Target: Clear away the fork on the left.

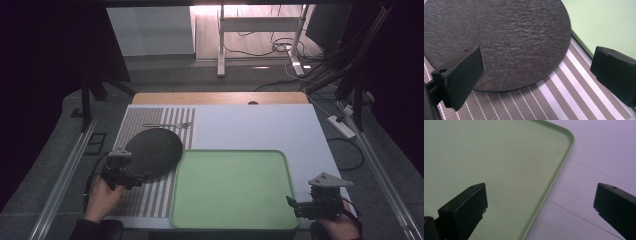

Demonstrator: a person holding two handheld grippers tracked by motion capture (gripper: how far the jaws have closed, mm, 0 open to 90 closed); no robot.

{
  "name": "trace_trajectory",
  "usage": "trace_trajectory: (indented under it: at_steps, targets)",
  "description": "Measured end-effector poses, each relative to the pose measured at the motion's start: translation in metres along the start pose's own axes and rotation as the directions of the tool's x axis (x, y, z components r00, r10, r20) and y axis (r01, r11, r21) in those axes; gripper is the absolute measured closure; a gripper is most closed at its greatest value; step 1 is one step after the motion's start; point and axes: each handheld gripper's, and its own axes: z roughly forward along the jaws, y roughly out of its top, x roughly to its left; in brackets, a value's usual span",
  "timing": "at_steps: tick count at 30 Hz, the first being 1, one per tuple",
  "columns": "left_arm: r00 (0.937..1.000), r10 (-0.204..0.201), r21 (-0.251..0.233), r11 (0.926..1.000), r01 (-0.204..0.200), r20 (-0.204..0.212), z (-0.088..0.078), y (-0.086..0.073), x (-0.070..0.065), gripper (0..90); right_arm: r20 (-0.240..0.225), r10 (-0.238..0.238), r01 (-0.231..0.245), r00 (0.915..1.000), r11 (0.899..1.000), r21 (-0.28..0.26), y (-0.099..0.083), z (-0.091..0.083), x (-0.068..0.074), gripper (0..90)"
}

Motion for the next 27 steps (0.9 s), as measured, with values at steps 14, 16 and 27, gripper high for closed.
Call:
trace_trajectory:
  at_steps: [14, 16, 27]
  targets:
    - [0.9998, 0.010, 0.023, 0.9997, -0.009, -0.018, 0.025, 0.030, 0.013, 0.0, 0.000, 0.000, 0.000, 1.0000, 1.000, 0.004, 0.000, 0.000, 0.000, 0.0]
    - [0.9997, 0.009, 0.024, 0.9997, -0.009, -0.023, 0.028, 0.035, 0.014, 0.0, 0.000, -0.001, 0.001, 1.0000, 1.000, 0.004, 0.000, 0.000, 0.000, 0.0]
    - [0.9984, -0.006, 0.028, 0.9996, 0.007, -0.056, 0.046, 0.061, 0.025, 0.0, -0.001, 0.000, 0.000, 1.0000, 1.000, 0.005, 0.000, 0.000, 0.000, 0.0]
